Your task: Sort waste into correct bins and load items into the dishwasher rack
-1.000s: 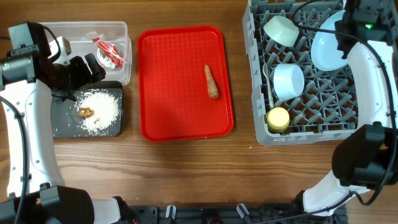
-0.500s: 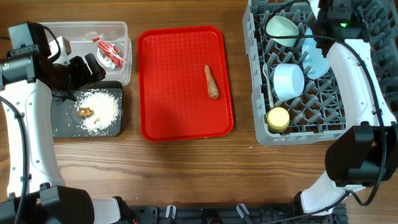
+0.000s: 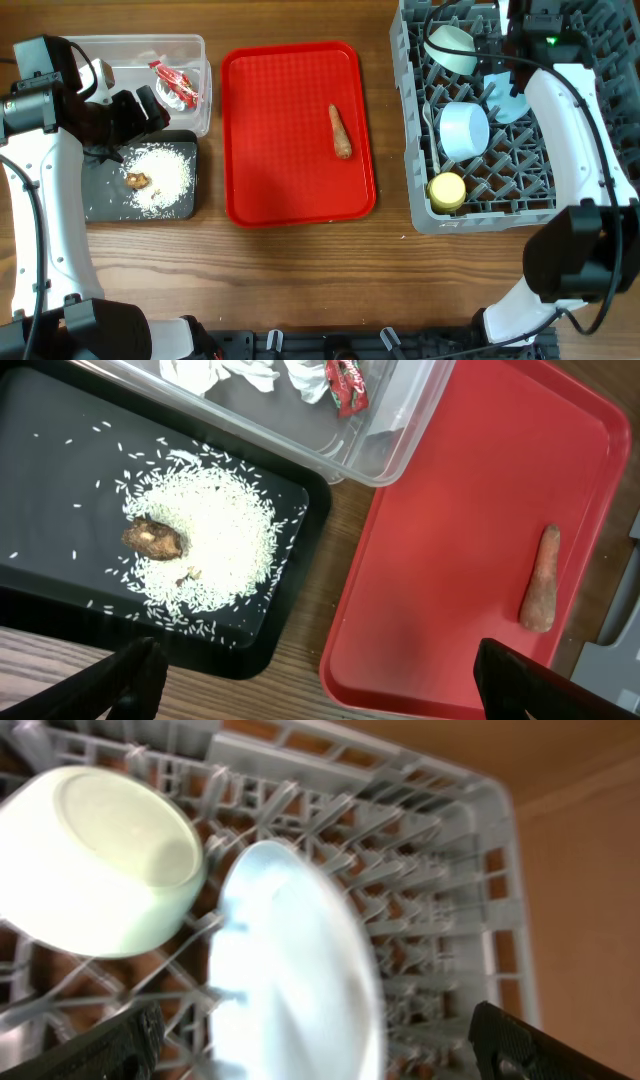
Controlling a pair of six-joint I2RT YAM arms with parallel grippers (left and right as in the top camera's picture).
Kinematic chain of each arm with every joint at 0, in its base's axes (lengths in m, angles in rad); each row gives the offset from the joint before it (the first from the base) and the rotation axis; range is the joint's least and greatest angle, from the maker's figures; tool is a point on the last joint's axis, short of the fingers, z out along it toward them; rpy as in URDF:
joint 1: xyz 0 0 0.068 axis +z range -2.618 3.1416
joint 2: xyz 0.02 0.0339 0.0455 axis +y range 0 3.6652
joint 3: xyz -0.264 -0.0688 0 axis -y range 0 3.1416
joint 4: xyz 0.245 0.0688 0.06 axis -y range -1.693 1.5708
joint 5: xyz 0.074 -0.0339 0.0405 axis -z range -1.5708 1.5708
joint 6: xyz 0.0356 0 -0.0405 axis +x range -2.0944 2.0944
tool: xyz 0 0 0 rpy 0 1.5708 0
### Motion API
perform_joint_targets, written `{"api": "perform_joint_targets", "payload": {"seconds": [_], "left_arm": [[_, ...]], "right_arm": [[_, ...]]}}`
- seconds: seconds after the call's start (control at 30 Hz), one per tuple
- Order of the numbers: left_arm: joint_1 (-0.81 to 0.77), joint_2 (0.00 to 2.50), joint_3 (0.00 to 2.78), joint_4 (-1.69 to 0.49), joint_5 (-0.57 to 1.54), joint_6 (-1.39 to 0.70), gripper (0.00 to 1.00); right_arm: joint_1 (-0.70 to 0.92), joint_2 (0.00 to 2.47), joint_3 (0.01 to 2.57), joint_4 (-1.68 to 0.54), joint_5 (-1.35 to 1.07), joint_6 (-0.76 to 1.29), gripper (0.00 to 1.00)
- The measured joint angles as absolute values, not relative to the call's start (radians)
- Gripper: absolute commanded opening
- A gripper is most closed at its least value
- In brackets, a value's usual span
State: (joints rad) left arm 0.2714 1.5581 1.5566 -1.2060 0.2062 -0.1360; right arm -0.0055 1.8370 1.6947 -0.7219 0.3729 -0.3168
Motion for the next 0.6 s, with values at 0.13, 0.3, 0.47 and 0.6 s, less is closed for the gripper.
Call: {"api": "perform_joint_targets", "payload": {"seconds": [0.13, 0.3, 0.47, 0.6], "left_arm": [[0.271, 1.558, 1.557, -1.206, 0.206, -0.136, 1.0], [0.271, 1.558, 1.557, -1.206, 0.206, -0.136, 1.0], [0.271, 1.558, 1.557, -1.173, 0.206, -0.136, 1.0], [0.271, 1.558, 1.557, -1.106, 0.211, -0.136, 1.0]], "right_arm": [[-0.006, 1.748, 1.693, -0.799, 0.275, -0.262, 1.0], [-0.006, 1.592, 1.693, -0.859, 0.095, -0.132, 1.0], [-0.007, 1.542, 1.693, -0.895, -0.088, -0.081, 1.0], [-0.007, 1.547, 1.693, -0.965, -0.199, -0.067, 1.0]]}}
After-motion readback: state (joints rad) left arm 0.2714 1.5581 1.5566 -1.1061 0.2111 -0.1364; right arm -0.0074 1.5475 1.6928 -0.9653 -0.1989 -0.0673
